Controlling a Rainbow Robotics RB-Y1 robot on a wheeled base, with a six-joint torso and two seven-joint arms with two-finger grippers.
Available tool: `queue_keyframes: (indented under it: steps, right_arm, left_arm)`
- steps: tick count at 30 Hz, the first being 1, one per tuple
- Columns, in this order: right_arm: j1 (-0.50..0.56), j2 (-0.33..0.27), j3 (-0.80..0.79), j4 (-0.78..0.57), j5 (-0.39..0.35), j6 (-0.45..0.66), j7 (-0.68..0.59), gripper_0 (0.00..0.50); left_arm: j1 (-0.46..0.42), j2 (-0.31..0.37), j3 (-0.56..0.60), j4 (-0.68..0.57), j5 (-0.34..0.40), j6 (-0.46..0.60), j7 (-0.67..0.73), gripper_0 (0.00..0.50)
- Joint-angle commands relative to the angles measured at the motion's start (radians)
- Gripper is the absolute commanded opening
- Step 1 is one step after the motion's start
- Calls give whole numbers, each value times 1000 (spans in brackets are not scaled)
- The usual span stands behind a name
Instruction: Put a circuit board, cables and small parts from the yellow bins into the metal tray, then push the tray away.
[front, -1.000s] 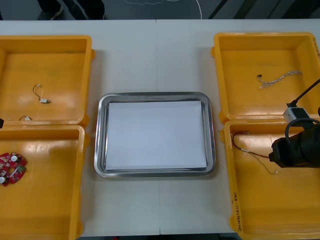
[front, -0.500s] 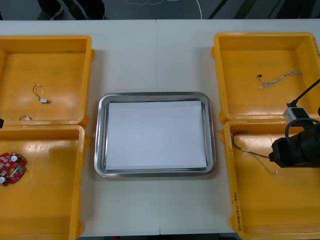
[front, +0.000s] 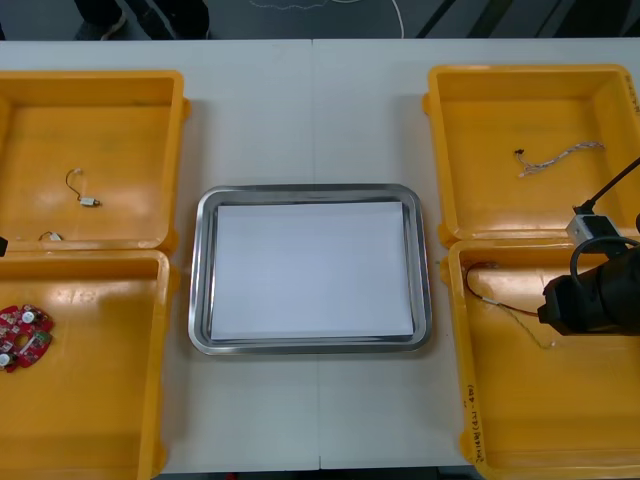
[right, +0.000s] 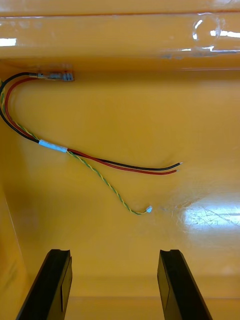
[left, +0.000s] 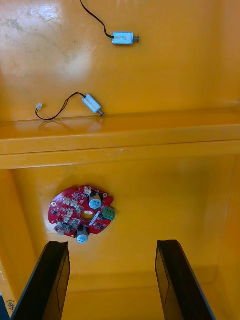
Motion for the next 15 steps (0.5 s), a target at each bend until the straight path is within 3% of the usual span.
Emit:
queue_keyframes:
  steps: [1,15]
  right_arm:
    - [14,-15,-34,-3,-1,-7,-4,500]
    - [14,-15,-34,-3,-1,-7,-4,500]
  left_arm:
    - [16,49,30,-22,7,6,-14,500]
    - [16,49,30,-22,7,6,-14,500]
